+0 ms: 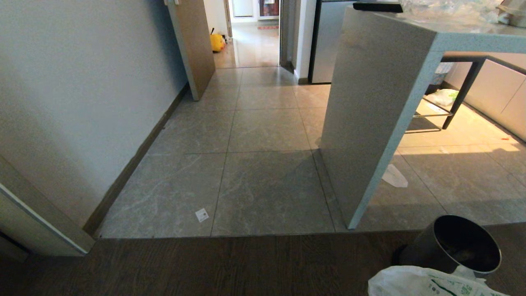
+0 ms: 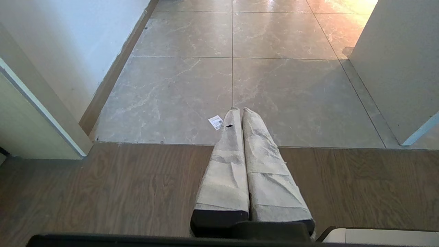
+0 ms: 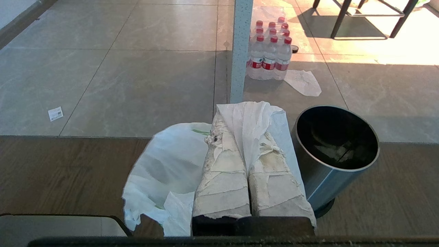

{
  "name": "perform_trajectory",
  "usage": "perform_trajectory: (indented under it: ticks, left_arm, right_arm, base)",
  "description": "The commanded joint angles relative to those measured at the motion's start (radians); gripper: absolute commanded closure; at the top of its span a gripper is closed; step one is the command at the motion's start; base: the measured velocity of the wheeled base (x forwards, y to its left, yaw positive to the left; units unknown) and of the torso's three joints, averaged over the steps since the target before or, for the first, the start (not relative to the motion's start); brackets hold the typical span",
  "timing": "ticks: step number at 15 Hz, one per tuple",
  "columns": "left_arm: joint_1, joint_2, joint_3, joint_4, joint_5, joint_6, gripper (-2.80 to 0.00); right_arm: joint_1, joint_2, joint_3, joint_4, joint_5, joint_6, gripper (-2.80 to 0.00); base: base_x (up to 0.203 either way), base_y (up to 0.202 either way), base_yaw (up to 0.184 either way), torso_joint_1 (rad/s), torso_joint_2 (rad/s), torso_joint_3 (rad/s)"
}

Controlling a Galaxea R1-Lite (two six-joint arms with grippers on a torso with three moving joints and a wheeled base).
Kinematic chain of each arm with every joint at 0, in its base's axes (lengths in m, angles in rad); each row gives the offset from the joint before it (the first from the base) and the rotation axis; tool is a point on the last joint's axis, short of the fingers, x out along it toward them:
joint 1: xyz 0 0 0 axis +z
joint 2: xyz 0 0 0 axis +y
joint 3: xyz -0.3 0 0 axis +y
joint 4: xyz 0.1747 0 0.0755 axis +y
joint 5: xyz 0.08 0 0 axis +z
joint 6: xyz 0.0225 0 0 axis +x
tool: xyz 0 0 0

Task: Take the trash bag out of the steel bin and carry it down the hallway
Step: Put the trash bag at the door

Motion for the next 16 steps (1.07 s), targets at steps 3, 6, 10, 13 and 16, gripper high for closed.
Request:
perform_trajectory:
  ticks: [3, 6, 10, 13, 16]
  left_arm:
    - [0.000, 0.000, 0.000, 0.000, 0.001, -0.001, 0.00]
    - [0.000, 0.000, 0.000, 0.000, 0.001, -0.001, 0.00]
    - [0.000, 0.000, 0.000, 0.000, 0.001, -0.001, 0.00]
    - [0.000, 0.000, 0.000, 0.000, 0.001, -0.003, 0.00]
    - [0.000, 0.000, 0.000, 0.000, 0.001, -0.003, 0.00]
  right_arm:
    - [0.001, 0.001, 0.000, 0.000, 0.000, -0.001, 0.00]
    - [0.000, 0.001, 0.000, 0.000, 0.000, -0.001, 0.00]
    - [0.000, 0.001, 0.000, 0.000, 0.000, -0.001, 0.00]
    - [0.000, 0.001, 0.000, 0.000, 0.000, -0.001, 0.00]
    - [0.000, 0.001, 0.000, 0.000, 0.000, -0.001, 0.00]
  base:
    - [0.048, 0.000, 0.000, 0.002, 0.00, 0.001]
    - [0.193, 0.000, 0.000, 0.003, 0.00, 0.004]
    - [0.187, 0.000, 0.000, 0.000, 0.00, 0.003]
    - [0.189, 0.000, -0.001, 0.005, 0.00, 0.003]
    - [0.189, 0.000, 0.001, 0.005, 0.00, 0.002]
